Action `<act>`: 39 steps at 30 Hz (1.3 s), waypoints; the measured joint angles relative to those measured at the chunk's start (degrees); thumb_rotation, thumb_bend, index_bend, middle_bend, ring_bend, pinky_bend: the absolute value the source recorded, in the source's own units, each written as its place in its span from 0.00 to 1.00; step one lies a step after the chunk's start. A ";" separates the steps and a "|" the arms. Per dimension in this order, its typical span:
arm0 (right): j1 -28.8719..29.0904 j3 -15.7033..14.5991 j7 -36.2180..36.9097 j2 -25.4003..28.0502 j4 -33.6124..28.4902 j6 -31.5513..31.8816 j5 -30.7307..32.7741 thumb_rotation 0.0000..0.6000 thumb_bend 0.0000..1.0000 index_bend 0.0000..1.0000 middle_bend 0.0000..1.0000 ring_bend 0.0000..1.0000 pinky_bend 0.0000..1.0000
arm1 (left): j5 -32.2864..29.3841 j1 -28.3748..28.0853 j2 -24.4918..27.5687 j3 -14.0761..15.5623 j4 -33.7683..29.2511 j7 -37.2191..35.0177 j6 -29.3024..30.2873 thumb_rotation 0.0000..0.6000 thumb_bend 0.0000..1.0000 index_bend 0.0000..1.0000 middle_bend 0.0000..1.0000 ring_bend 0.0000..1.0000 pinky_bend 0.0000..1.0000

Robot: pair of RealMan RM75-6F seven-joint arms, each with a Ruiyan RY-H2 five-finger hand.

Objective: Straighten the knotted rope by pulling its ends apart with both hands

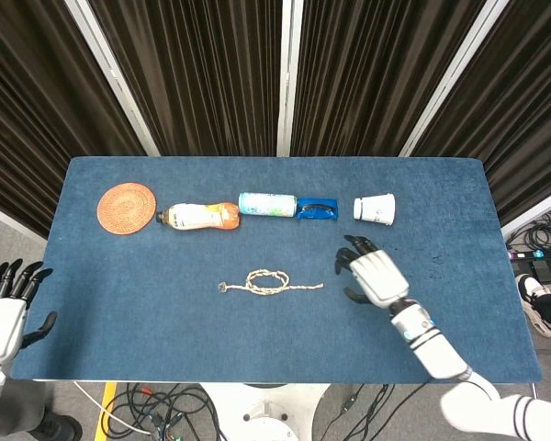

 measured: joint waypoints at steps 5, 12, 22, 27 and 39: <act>2.97 0.26 -3.68 -8.87 7.53 -1.04 2.61 1.00 0.22 0.51 0.29 0.07 0.08 | -0.27 -0.23 -0.27 0.07 0.88 -0.95 -0.60 1.00 0.27 0.17 0.11 0.00 0.00; 5.99 -0.52 -5.12 -16.95 16.44 -2.44 4.59 1.00 0.27 0.51 0.29 0.06 0.07 | -0.38 -0.58 -0.82 0.13 2.08 -2.04 -1.24 1.00 0.27 0.17 0.11 0.00 0.00; 8.38 -1.69 -6.48 -20.73 20.31 -3.89 6.00 1.00 0.29 0.51 0.27 0.02 0.00 | -0.59 -0.70 -1.32 0.19 3.27 -3.42 -1.48 1.00 0.26 0.17 0.11 0.00 0.00; 8.76 -1.99 -7.16 -21.19 20.79 -3.66 6.20 1.00 0.30 0.50 0.25 0.00 0.00 | -0.57 -0.75 -1.43 0.19 3.61 -3.86 -1.46 1.00 0.26 0.17 0.11 0.00 0.00; 8.78 -3.13 -6.40 -22.33 22.28 -1.91 4.91 1.00 0.32 0.44 0.19 0.00 0.00 | -0.49 -0.63 -1.47 0.37 3.99 -4.54 -1.27 1.00 0.25 0.17 0.11 0.00 0.00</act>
